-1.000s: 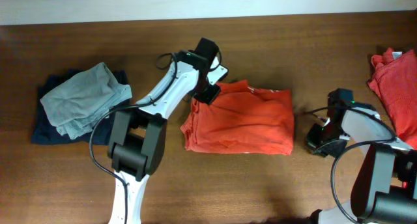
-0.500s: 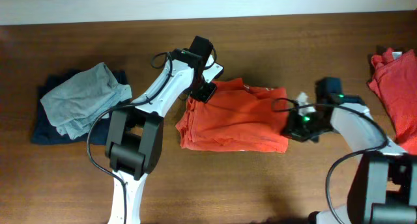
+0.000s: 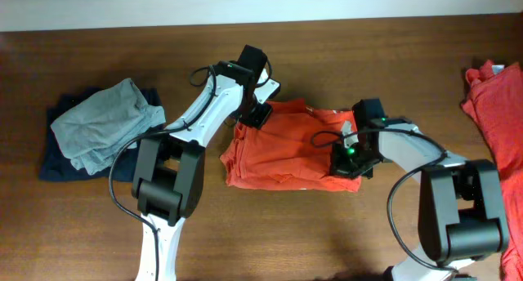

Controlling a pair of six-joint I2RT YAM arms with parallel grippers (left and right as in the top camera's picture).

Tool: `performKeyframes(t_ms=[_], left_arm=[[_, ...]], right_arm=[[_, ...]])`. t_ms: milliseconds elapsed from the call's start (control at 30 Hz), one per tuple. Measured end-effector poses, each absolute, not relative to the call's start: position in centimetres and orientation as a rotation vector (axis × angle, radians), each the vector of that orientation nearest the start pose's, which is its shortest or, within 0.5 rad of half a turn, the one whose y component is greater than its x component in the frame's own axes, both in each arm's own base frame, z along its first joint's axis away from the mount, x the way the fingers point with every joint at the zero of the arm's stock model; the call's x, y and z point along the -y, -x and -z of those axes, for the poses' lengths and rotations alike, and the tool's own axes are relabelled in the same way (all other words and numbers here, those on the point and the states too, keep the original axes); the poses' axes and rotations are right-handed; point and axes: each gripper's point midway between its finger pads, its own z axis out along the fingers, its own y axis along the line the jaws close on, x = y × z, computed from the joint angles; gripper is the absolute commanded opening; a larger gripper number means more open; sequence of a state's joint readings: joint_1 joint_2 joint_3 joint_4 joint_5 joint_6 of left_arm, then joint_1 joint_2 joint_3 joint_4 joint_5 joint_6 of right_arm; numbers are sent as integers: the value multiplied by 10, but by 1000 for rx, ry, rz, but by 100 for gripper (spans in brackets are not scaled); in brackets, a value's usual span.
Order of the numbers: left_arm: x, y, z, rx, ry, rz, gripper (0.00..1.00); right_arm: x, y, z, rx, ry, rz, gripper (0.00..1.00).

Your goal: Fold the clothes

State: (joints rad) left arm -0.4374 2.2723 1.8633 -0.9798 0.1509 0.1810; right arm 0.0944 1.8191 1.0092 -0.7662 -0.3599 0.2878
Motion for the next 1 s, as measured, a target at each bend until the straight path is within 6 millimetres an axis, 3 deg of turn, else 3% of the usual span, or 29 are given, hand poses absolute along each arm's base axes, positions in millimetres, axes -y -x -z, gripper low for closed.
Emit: performKeyframes(t_ms=[233, 433, 467, 500, 600, 867, 1000], left_arm=[[231, -426, -34, -2820, -920, 284, 1], [233, -431, -35, -2802, -908, 301, 1], [233, -431, -35, -2804, -907, 305, 6], [232, -430, -35, -2810, -905, 307, 23], [223, -421, -40, -2879, -889, 293, 31], [205, -418, -107, -2963, -766, 260, 31], [201, -409, -146, -2996, -668, 251, 31]], right_arm=[[-56, -264, 3, -3266, -524, -184, 4], [-47, -264, 3, -3255, -554, -76, 4], [-47, -264, 3, -3254, -551, -76, 4], [-47, -264, 3, -3253, -551, -76, 4], [-47, -265, 2, -3253, -538, -77, 4], [-49, -267, -9, -3240, -436, -134, 5], [-55, -279, -48, -3112, -387, -224, 29]])
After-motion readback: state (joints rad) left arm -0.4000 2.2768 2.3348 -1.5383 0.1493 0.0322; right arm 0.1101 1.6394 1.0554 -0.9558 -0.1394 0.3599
